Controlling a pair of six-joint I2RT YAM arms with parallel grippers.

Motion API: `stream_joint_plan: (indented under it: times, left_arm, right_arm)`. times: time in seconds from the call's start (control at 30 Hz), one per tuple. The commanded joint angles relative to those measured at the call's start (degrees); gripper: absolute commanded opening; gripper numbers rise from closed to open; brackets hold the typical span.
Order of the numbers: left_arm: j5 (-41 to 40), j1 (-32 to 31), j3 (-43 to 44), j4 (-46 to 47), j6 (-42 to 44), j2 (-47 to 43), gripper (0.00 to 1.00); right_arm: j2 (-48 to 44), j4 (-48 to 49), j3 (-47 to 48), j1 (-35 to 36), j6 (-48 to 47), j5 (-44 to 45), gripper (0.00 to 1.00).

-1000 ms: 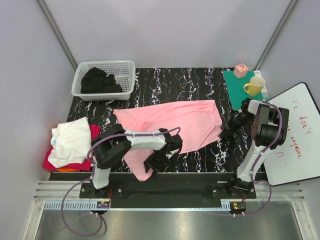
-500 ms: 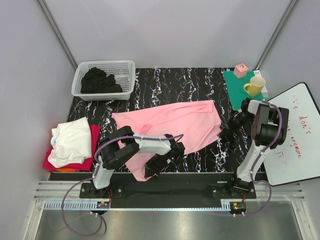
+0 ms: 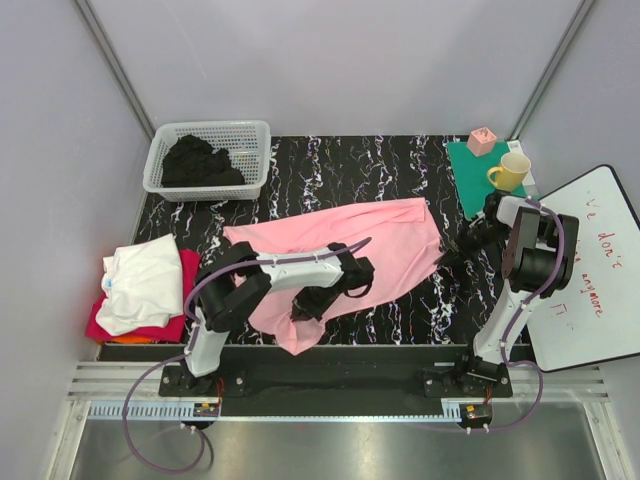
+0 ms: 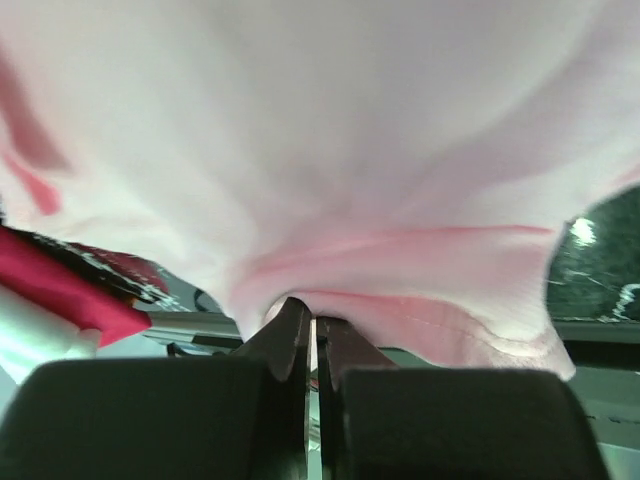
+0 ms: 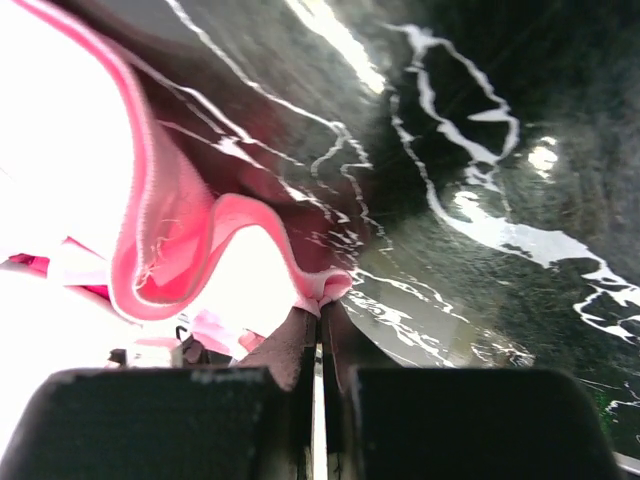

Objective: Fold and stack the t-shirts
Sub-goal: Fold the other side of the tshirt into a rectangle

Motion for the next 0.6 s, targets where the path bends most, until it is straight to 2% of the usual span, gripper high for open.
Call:
stream_joint_plan:
  times: [0.0, 0.33, 0.57]
  left_arm:
    - [-5.5, 3.32, 2.62, -4.87, 0.34, -3.51, 0.0]
    - [-10.6, 11.5, 5.26, -7.85, 2.19, -6.23, 0.0]
    - [-14.56, 16.68, 11.66, -8.74, 3.77, -6.59, 0.0]
  right_arm:
    - [-3.08, 0.27, 2.86, -0.26, 0.07, -3.25, 0.01]
    - [-4.49, 0.27, 6.55, -0.26, 0.78, -7.21, 0.0]
    - [-3.0, 1.76, 9.89, -0.18, 1.66, -9.76, 0.0]
